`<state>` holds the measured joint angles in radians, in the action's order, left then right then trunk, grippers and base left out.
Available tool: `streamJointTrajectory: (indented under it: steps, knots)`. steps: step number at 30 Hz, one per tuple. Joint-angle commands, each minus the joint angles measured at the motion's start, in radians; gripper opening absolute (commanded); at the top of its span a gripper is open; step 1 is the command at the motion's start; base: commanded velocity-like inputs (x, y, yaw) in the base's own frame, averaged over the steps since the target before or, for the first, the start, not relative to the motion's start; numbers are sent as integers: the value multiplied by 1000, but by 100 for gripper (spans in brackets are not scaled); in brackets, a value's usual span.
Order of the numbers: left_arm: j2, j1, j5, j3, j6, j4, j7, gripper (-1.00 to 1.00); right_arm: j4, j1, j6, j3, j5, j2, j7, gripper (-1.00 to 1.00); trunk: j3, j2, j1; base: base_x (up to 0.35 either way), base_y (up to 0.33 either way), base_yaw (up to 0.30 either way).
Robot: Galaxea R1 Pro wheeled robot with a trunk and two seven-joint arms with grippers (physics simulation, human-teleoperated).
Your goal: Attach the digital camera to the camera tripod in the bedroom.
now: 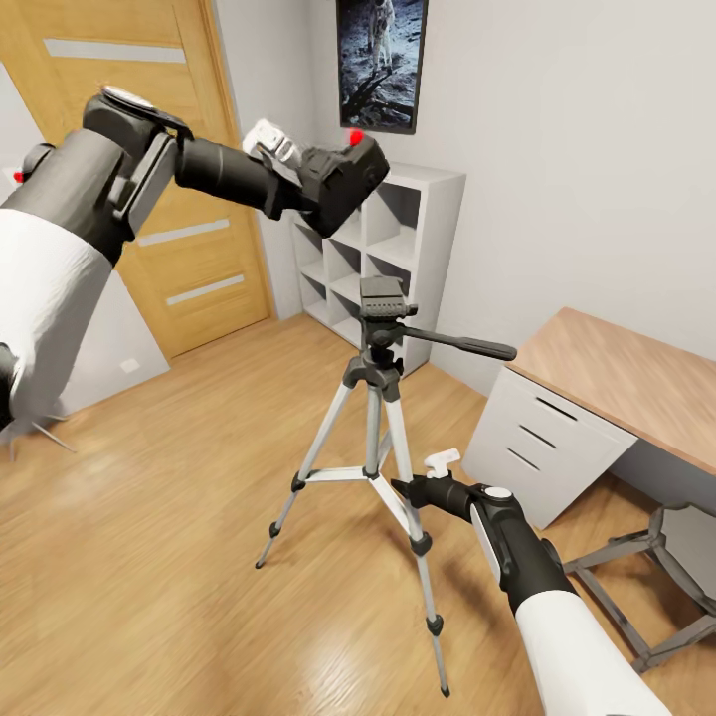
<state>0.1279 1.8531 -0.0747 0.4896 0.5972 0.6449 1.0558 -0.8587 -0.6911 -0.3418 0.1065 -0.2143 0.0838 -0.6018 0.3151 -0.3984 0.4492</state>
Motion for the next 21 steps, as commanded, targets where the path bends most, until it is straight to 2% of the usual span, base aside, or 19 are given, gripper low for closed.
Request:
streamJointTrajectory:
  steps: [1, 2, 7, 21]
  knots:
    - [-37, 28, 100, 4, -117, -111, 87, -100, 33, -1, 2, 8, -72, 1, -4, -100, 2, -2, 1, 0, 0, 0]
    - [-42, 33, 121, 2, -148, -133, 112, -100, 33, -1, 2, 8, -72, 1, -4, -100, 2, -2, 1, 0, 0, 0]
    - [-42, 40, 152, 0, -194, -158, 160, -100, 33, -1, 3, 8, -71, 1, -4, -100, 2, -2, 1, 0, 0, 0]
    - [-34, 43, 167, -2, -206, -135, 277, -100, 33, -1, 4, 9, -71, 1, -1, -100, 2, -2, 1, 0, 0, 0]
